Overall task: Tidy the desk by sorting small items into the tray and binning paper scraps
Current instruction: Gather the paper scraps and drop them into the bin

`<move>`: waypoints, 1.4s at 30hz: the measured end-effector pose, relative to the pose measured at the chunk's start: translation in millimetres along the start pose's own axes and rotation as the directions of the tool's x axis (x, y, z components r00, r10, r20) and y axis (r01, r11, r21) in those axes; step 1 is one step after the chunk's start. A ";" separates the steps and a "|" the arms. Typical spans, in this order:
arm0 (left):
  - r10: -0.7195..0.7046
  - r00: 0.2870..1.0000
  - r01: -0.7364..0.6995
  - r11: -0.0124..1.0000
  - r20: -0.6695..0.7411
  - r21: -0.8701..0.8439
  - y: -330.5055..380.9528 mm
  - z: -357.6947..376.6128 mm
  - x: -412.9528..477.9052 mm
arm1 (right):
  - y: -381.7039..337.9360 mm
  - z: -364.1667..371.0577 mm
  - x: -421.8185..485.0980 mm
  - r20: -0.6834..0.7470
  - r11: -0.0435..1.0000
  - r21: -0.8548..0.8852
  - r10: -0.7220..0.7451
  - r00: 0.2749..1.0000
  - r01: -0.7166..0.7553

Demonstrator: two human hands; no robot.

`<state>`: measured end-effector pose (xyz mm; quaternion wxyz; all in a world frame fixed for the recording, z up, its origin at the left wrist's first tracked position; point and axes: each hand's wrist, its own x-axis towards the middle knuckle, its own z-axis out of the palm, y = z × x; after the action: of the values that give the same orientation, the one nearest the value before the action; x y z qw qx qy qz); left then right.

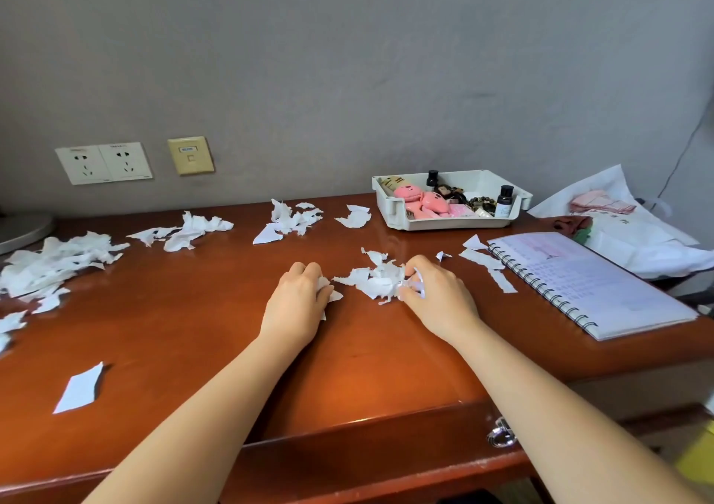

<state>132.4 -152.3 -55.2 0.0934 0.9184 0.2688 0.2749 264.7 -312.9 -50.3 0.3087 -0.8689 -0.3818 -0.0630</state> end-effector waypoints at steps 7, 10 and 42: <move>-0.096 0.995 0.082 0.949 0.032 0.304 0.7 -2.7 -2.3 | -2.1 3.0 -3.9 0.011 0.982 -0.148 -0.114 0.993 0.114; -0.098 0.990 0.048 0.915 0.104 0.401 2.0 -2.5 0.2 | -4.7 4.3 -3.6 -0.047 0.963 -0.232 -0.155 0.987 0.140; 0.125 0.987 -0.110 0.983 0.100 -0.146 78.2 -32.1 31.3 | 19.0 -66.7 -0.4 -0.026 0.982 0.173 0.082 0.996 -0.076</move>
<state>171.2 -200.0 10.7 0.1558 0.9374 0.1886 0.2479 286.1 -362.0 -6.2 0.3908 -0.8524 -0.3459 -0.0318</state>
